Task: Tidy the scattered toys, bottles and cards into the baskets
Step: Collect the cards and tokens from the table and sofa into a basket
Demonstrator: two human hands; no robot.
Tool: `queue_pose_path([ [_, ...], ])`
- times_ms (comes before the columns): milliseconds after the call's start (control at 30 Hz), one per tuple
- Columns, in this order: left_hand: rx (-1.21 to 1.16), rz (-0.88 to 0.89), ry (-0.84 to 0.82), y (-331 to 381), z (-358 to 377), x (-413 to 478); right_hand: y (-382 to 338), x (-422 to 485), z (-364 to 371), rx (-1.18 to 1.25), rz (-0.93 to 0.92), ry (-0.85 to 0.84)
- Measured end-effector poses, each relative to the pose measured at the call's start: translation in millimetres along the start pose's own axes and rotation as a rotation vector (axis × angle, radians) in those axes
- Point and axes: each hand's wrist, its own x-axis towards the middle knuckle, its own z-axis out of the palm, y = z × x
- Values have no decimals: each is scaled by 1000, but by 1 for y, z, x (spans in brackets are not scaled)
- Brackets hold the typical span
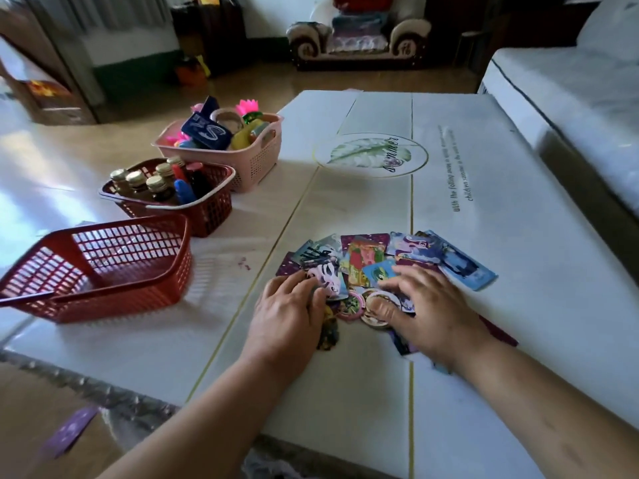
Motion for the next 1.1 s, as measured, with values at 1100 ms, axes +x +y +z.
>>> queue_pose_path([
  [1100,225,-114,-455,-42,-77,-3,-94,29,-2,-152,127,-118],
])
